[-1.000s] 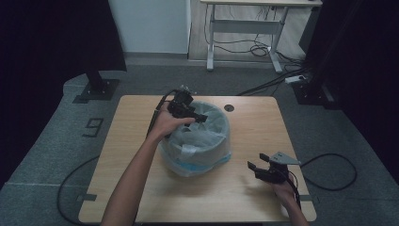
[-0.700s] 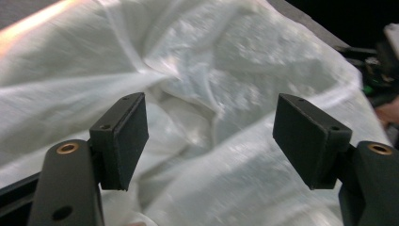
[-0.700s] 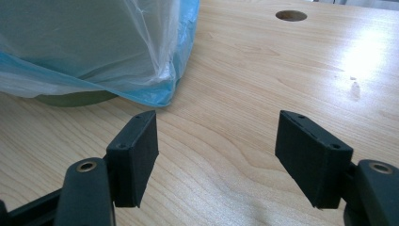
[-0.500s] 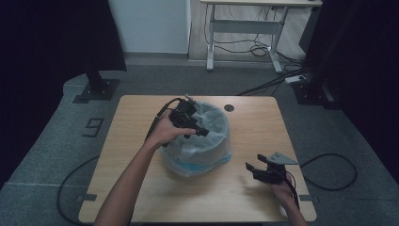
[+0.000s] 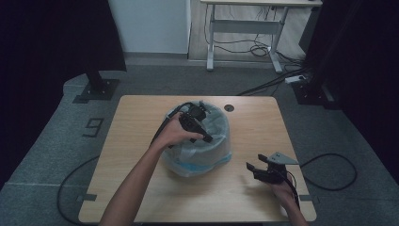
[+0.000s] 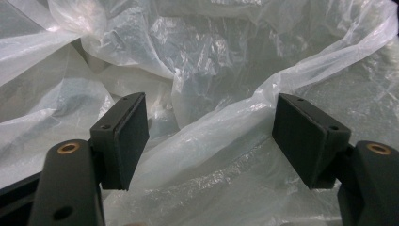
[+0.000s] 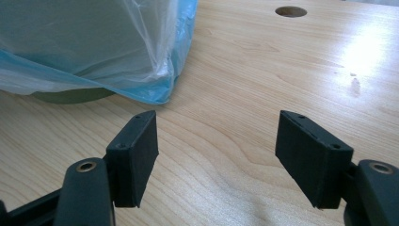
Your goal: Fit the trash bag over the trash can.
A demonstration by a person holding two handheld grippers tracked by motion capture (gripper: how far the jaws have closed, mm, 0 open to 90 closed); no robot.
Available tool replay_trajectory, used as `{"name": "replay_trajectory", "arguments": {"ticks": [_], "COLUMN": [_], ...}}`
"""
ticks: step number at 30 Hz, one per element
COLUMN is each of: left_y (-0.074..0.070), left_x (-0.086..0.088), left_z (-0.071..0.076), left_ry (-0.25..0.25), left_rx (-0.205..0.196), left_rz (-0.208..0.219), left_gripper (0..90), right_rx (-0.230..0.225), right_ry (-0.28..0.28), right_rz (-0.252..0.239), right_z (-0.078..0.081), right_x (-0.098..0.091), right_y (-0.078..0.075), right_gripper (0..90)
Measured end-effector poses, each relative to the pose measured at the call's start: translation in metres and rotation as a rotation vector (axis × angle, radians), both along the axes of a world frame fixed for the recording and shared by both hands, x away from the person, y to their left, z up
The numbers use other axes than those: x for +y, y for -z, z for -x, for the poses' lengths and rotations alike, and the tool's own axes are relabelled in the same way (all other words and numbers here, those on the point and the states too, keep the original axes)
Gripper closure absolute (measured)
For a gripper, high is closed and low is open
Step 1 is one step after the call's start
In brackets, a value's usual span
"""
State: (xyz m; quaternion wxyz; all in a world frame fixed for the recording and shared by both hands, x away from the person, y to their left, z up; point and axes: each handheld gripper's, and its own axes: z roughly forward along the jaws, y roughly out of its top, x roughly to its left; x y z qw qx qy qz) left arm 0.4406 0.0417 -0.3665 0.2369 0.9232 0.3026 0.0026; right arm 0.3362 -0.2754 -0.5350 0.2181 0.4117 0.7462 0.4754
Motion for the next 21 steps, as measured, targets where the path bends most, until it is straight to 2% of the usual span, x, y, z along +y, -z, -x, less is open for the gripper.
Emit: {"name": "replay_trajectory", "arguments": {"ticks": [2,7,13,16,19,21], "left_y": [-0.001,-0.012,-0.023,-0.023,-0.016,-0.011], "left_x": [0.002,0.021,0.045,0.052,0.055,0.053], "left_z": [0.001,0.006,0.017,0.02,0.022,0.021], "left_ry": [-0.003,-0.032,-0.054,-0.062,-0.059,-0.051], "left_rx": [-0.004,-0.033,-0.064,-0.065,-0.049,-0.036], "left_rz": [0.003,0.053,0.056,0.065,0.065,0.047], "left_gripper": [26.9,26.5,26.1,26.2,26.3,26.3], "right_rx": [0.002,0.002,0.007,0.006,0.009,0.012], "right_ry": [0.002,0.002,0.011,0.012,0.011,0.006], "right_rz": [0.001,0.0,-0.004,-0.003,-0.002,0.005], "right_z": [0.0,-0.001,-0.001,-0.001,-0.001,-0.002], "right_x": [0.0,-0.001,-0.003,-0.003,-0.002,-0.001], "right_y": [0.0,0.001,0.001,0.0,0.001,0.002], "right_gripper": [29.4,29.4,29.4,29.4,29.4,29.4]}}
